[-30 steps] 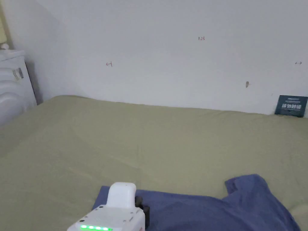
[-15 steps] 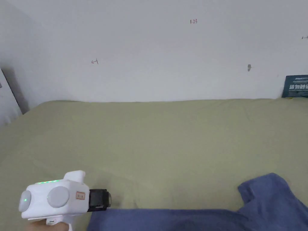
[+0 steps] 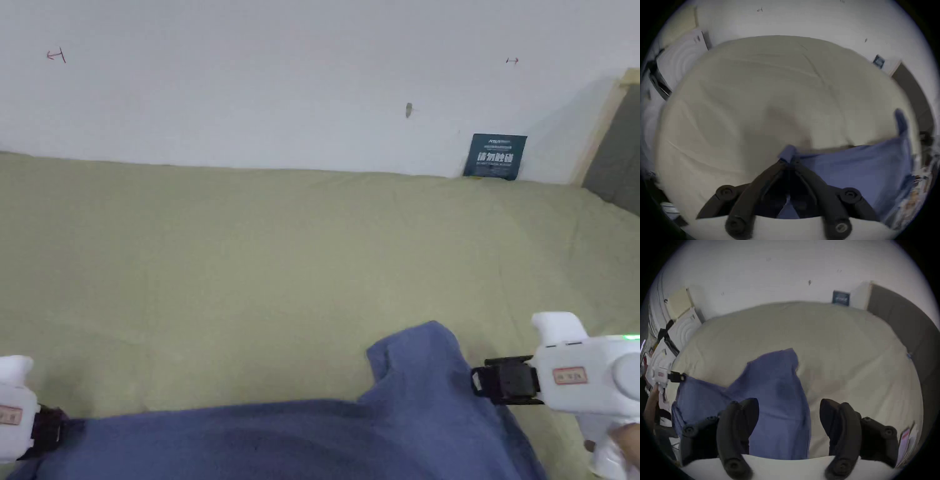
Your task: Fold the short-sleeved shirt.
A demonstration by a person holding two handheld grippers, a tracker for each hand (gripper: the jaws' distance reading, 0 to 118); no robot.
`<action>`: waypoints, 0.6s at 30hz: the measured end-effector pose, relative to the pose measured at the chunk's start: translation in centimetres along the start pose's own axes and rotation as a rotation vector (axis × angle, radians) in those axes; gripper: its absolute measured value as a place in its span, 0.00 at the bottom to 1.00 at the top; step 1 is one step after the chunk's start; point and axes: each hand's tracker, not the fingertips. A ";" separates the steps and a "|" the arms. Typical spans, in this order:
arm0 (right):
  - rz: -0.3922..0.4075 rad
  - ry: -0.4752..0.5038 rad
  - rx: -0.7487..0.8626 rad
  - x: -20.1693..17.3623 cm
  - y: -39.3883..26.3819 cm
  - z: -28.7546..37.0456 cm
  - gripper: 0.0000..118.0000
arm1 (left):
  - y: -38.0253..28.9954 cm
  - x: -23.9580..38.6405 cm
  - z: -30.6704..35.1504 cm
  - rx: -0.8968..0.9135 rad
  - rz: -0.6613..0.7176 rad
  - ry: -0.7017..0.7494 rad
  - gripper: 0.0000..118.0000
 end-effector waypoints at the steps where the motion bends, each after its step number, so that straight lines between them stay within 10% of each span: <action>1: -0.014 -0.008 -0.067 0.4 1.0 -1.6 0.69 | -0.2 -0.3 0.0 -0.007 0.059 -0.050 0.00; 10: -0.002 -0.117 -0.323 0.2 2.4 -7.8 0.64 | -1.3 3.0 -0.4 -0.006 -0.009 0.095 0.00; 11: -0.011 -0.136 -0.295 -0.1 2.3 -7.3 0.53 | -1.4 3.2 -0.3 0.002 -0.009 0.098 0.00; 13: -0.056 -0.135 -0.255 -0.3 2.6 -6.7 0.00 | -1.7 3.2 -0.4 0.009 -0.010 0.095 0.06; 18: -0.025 -0.139 -0.176 -1.5 2.1 -4.8 0.00 | -1.8 1.3 -0.7 0.038 0.085 0.019 0.03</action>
